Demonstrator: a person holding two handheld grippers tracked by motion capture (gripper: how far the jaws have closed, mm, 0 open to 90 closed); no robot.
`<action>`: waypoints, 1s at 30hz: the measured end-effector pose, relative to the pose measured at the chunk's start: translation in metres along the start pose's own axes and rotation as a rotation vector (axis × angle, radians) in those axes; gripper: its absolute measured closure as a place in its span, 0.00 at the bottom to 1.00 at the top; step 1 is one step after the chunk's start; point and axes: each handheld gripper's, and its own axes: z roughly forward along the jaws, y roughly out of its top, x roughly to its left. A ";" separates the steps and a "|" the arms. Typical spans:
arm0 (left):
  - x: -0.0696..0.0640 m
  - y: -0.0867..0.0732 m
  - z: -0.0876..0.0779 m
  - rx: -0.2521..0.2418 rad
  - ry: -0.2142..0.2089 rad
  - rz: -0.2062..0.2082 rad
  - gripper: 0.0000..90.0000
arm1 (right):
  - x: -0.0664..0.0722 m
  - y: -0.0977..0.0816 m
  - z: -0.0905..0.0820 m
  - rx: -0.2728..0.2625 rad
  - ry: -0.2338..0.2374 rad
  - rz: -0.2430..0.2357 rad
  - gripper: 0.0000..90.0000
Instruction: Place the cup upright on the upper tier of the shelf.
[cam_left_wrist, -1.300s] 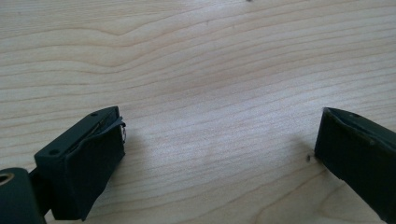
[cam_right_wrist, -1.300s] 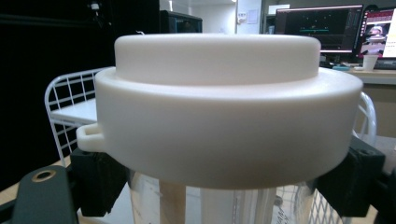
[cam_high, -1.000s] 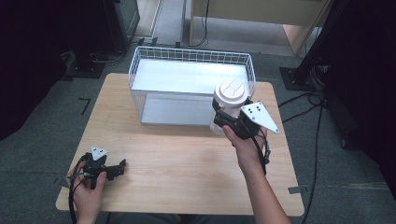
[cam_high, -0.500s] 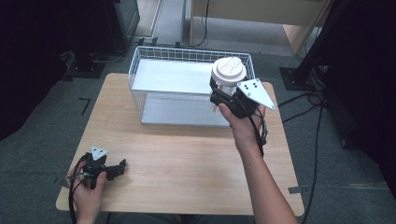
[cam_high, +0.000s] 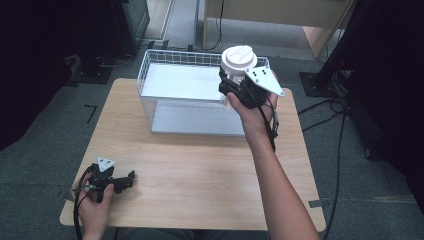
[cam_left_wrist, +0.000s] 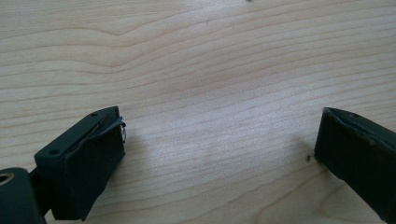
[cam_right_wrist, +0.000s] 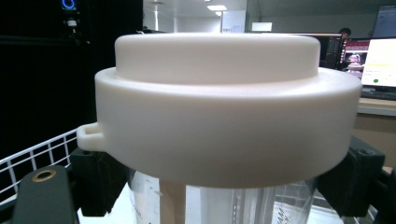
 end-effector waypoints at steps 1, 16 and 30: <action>0.000 0.000 0.000 0.000 0.000 0.000 0.02 | 0.000 0.000 0.003 0.001 -0.003 0.004 0.17; 0.000 0.000 0.000 0.001 -0.001 0.000 0.02 | -0.004 -0.005 0.049 0.021 -0.070 0.021 0.17; 0.000 0.000 0.000 0.001 -0.001 0.000 0.02 | 0.001 -0.008 0.088 0.020 -0.123 0.050 0.17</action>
